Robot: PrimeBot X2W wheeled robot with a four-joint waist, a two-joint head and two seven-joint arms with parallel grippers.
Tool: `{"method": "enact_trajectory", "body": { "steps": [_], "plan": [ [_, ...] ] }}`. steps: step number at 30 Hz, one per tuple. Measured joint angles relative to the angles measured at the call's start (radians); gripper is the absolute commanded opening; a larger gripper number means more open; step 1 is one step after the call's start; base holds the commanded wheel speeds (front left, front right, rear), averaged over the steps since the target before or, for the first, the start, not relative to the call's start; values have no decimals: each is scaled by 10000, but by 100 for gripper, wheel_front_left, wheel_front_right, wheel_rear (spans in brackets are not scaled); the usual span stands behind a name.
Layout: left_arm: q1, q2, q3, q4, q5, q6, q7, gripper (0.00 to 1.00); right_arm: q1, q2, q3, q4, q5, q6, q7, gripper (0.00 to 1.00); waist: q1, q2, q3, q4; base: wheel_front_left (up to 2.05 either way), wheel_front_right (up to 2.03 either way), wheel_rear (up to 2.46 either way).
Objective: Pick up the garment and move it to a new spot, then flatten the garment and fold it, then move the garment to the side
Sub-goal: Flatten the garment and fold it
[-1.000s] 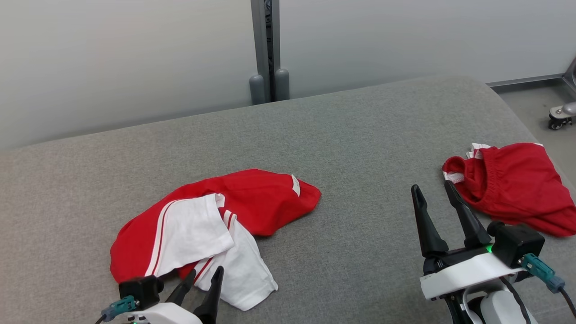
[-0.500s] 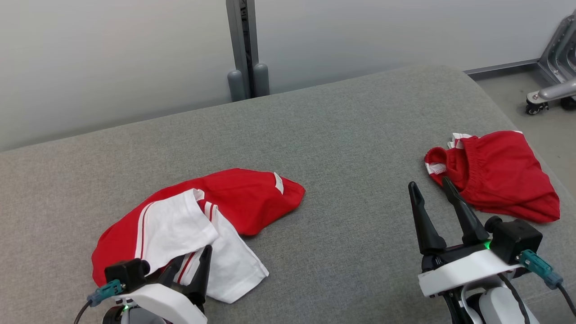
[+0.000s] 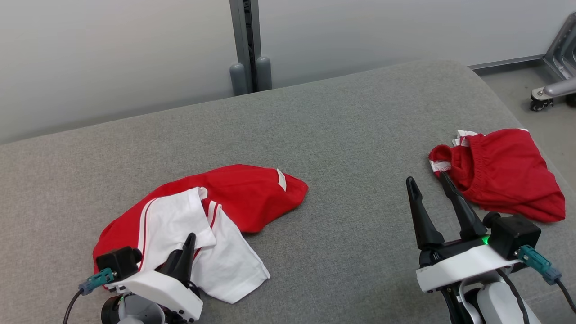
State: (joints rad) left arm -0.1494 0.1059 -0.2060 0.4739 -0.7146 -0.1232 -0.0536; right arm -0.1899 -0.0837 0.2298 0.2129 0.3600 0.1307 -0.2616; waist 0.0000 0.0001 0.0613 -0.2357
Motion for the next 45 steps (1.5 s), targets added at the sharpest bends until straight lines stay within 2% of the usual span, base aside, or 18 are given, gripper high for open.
{"method": "enact_trajectory", "body": {
  "steps": [8,15,21,23,28,33,36,41,42,43,45],
  "plan": [
    [-130,-10,-272,13,-65,-6,-299,0,15,-54,-242,4,-10,0,0,100,0,0,-91,263,0,0,0],
    [148,240,-504,-918,42,2,-48,0,196,-61,-343,-12,-58,0,0,100,0,0,-282,1023,0,0,0],
    [722,786,-451,-1670,-6,167,591,0,310,-86,-466,-19,-69,0,0,100,0,0,-411,1776,0,0,0],
    [1117,1277,-276,-2104,-119,284,1022,0,372,-107,-546,-17,-84,0,0,100,0,0,-488,2225,0,0,0],
    [1765,1992,42,-2677,-316,477,1651,0,368,-144,-560,6,-107,0,0,100,0,0,-634,2781,0,0,0],
    [2205,2681,253,-2568,-121,951,2084,0,355,-203,-529,27,-105,0,0,100,0,0,-738,2877,0,0,0],
    [2243,2815,259,-2205,165,1294,2069,0,356,-236,-506,42,-105,0,0,100,0,0,-742,2803,0,0,0],
    [2262,2654,-56,-1289,543,1513,1916,1,358,-244,-341,219,-84,0,0,100,0,0,-716,2589,0,0,0],
    [2234,2575,-105,-1191,568,1538,1847,67,358,-255,-336,244,-73,0,0,100,0,0,-711,2556,0,0,0],
    [2197,2514,-132,-1127,591,1551,1802,100,358,-270,-334,263,-71,0,0,100,1,0,-709,2531,0,0,0],
    [2079,2385,-136,-1114,573,1549,1649,100,358,-303,-343,291,-67,0,0,100,0,0,-711,2512,0,0,0]
  ]
}}
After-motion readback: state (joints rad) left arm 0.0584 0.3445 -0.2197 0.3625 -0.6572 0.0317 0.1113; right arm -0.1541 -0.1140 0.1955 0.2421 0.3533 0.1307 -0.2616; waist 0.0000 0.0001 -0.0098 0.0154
